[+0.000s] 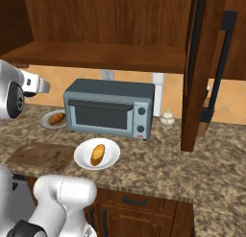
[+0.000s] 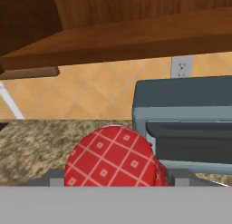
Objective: From the different types of pastries on the counter, select a croissant and place it on the cutting board. Then retrieve a jar of jam from the cabinet and place it alongside the croissant on the cutting board.
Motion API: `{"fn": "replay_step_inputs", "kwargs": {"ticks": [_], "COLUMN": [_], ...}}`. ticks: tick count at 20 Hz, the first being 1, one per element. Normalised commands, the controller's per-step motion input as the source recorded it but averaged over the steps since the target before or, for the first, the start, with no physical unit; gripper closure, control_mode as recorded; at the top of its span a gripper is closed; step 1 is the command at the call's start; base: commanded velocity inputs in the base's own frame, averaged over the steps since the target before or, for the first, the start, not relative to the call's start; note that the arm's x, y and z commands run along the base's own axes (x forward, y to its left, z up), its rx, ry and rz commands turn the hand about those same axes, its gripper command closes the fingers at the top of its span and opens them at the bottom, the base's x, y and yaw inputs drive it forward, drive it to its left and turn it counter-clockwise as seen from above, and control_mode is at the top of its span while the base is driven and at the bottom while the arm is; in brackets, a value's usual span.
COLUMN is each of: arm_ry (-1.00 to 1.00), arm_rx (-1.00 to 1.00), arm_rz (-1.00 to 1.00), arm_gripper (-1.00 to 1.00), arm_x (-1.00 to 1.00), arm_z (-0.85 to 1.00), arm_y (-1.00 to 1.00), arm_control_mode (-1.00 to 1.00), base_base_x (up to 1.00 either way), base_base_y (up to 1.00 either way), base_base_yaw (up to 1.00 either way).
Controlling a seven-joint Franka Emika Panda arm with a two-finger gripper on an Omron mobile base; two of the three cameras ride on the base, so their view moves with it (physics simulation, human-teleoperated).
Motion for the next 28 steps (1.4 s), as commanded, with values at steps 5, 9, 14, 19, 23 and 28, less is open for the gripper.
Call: {"fn": "replay_step_inputs", "kwargs": {"ticks": [5,9,14,19,23,28], "arm_ry": [0.46,0.05,0.0,0.01,0.08,0.08], "arm_rx": [0.02,0.0,0.0,0.07,0.0,-0.07], "arm_rz": [0.0,0.0,0.0,0.0,0.02,0.01], "arm_gripper": [1.0,1.0,1.0,1.0,1.0,1.0], "arm_x": [0.04,-1.0,-1.0,-0.47,0.2,-0.66], "arm_z": [-0.18,-0.65,-0.86,-0.32,-0.01,-0.83], "arm_y": [0.17,0.26,0.09,0.09,0.07,0.06], "arm_control_mode": [-1.0,-1.0,-1.0,-1.0,-1.0,-1.0], "base_base_x": [0.0,0.0,0.0,0.0,0.0,0.0], "base_base_y": [0.0,0.0,0.0,0.0,0.0,0.0], "base_base_yaw": [0.0,0.0,0.0,0.0,0.0,0.0]}}
